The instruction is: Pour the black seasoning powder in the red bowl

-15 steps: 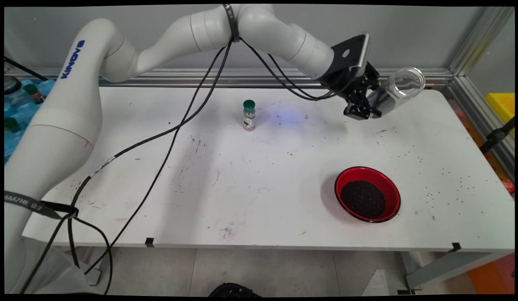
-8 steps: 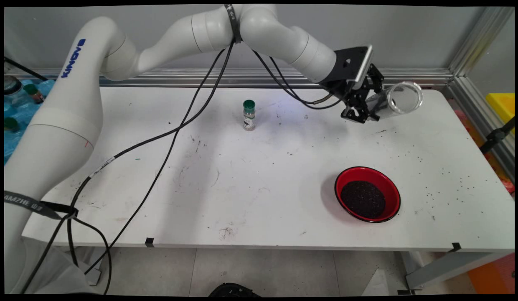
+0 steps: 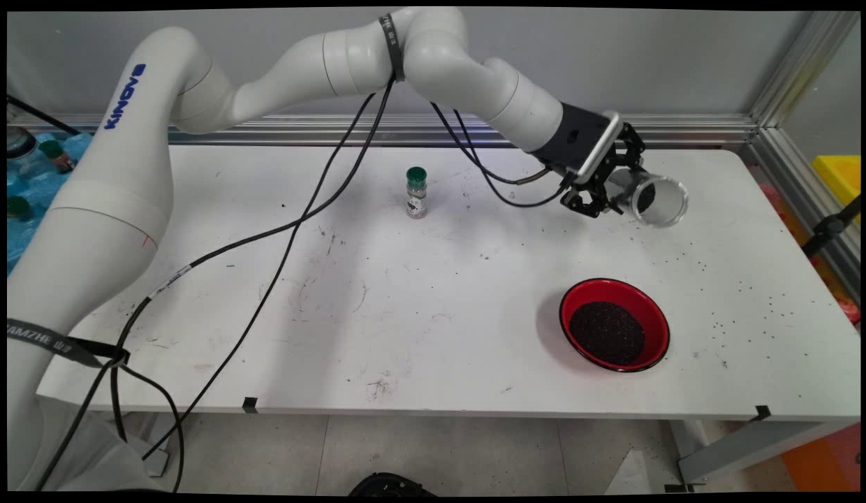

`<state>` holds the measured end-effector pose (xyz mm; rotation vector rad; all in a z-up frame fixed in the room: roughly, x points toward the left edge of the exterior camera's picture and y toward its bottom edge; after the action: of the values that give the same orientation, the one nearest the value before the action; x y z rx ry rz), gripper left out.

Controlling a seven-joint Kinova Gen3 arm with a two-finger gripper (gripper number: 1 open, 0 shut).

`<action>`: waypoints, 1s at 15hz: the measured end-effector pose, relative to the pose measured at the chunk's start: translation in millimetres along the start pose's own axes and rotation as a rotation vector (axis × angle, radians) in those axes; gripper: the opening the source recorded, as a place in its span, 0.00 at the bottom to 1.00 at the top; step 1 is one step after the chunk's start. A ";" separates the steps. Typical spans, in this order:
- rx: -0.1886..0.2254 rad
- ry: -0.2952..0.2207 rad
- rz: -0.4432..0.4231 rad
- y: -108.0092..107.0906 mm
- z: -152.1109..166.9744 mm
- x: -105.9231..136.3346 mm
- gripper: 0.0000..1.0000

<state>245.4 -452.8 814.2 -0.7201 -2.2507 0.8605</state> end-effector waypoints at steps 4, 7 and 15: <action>0.000 -0.016 0.128 7.6 6.5 3.6 0.00; -0.001 -0.024 0.201 12.5 10.8 5.9 0.00; 0.001 -0.046 0.374 22.4 20.4 11.1 0.00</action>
<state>229.7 -439.0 789.7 -1.1546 -2.1886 1.0593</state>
